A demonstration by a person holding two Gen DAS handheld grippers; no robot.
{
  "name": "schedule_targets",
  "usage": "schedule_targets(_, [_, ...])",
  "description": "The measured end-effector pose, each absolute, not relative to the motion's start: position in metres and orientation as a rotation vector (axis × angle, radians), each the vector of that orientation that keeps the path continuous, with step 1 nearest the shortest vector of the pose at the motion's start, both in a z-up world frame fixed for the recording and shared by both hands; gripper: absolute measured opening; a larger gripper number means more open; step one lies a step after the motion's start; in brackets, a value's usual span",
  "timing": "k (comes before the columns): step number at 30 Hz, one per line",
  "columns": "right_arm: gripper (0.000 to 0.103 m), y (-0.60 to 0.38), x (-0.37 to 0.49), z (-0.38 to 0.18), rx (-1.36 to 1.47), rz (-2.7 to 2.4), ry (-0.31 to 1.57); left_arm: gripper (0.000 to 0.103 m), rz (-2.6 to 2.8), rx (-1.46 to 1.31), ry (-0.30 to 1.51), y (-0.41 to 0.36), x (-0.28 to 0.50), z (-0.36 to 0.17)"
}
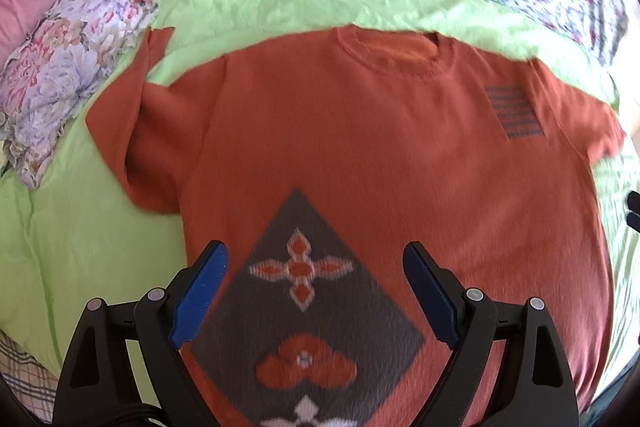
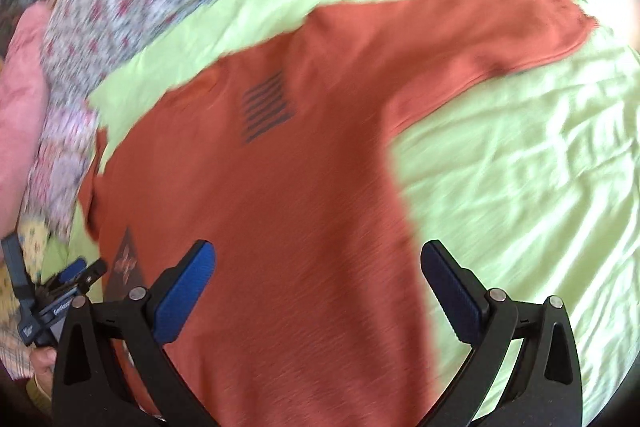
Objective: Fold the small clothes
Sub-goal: 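Move the right tool to the sleeve cuff and close on it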
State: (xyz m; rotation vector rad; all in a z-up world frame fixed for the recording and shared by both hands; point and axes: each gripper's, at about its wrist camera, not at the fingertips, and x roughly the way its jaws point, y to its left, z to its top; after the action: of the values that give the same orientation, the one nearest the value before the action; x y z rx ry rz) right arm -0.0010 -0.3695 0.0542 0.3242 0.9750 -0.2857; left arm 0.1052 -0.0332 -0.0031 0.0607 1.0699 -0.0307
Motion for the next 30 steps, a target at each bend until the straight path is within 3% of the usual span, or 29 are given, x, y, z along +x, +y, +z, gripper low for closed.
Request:
schedule_targets(10, [0.102, -0.515, 0.005, 0.100, 0.415, -0.533, 0.826, 0.090, 0.060, 0.068, 1.026, -0.043, 0.166, 0.000])
schedule_targets(13, [0.095, -0.570, 0.006, 0.110, 0.475, -0.613, 0.765, 0.090, 0.065, 0.070, 1.022, -0.046, 0.177, -0.001])
schedule_targets(18, [0.068, -0.664, 0.000, 0.115, 0.625, -0.759, 0.654, 0.090, 0.069, 0.059, 1.056, -0.053, 0.196, -0.012])
schedule_targets(26, [0.058, -0.740, 0.032, 0.102, 0.650, -0.828, 0.653, 0.089, 0.062, 0.081, 1.104, -0.068, 0.211, -0.031])
schedule_targets(28, [0.042, -0.746, 0.039, 0.104, 0.631, -0.817, 0.654, 0.089, 0.058, 0.068, 1.108, -0.070, 0.215, -0.034])
schedule_targets(30, [0.011, -0.746, 0.042, 0.109, 0.643, -0.799, 0.658, 0.089, 0.056, 0.054, 1.108, -0.071, 0.217, -0.036])
